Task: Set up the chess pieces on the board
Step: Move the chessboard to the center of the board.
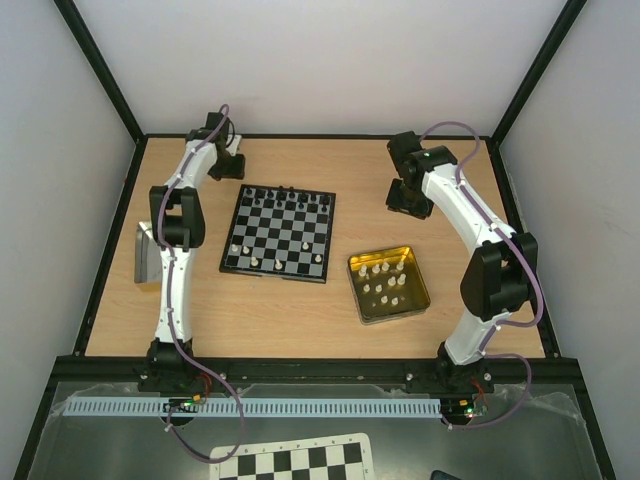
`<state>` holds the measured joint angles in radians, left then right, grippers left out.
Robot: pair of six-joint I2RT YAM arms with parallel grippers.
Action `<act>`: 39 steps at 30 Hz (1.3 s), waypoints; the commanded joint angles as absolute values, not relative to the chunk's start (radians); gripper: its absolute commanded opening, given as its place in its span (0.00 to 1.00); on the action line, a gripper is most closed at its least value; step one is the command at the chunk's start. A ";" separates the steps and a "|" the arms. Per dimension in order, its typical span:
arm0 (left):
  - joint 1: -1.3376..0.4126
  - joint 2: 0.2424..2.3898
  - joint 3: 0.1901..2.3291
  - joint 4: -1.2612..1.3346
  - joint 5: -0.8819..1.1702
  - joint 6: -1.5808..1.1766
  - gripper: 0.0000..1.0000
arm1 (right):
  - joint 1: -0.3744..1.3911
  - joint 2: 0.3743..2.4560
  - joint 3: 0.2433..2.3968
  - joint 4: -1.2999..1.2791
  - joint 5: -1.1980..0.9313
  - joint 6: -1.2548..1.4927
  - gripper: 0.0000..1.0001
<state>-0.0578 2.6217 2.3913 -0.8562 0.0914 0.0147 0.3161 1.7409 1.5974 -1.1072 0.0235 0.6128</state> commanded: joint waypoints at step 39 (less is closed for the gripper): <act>-0.055 2.324 1.774 -0.719 0.193 0.060 0.36 | 0.314 1.974 1.731 -0.986 -0.168 0.670 0.46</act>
<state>-0.0559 2.3119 1.8229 -0.6483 0.1951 0.0486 0.3161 1.8835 1.6566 -1.0603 -0.0952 0.6273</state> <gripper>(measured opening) 0.364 0.443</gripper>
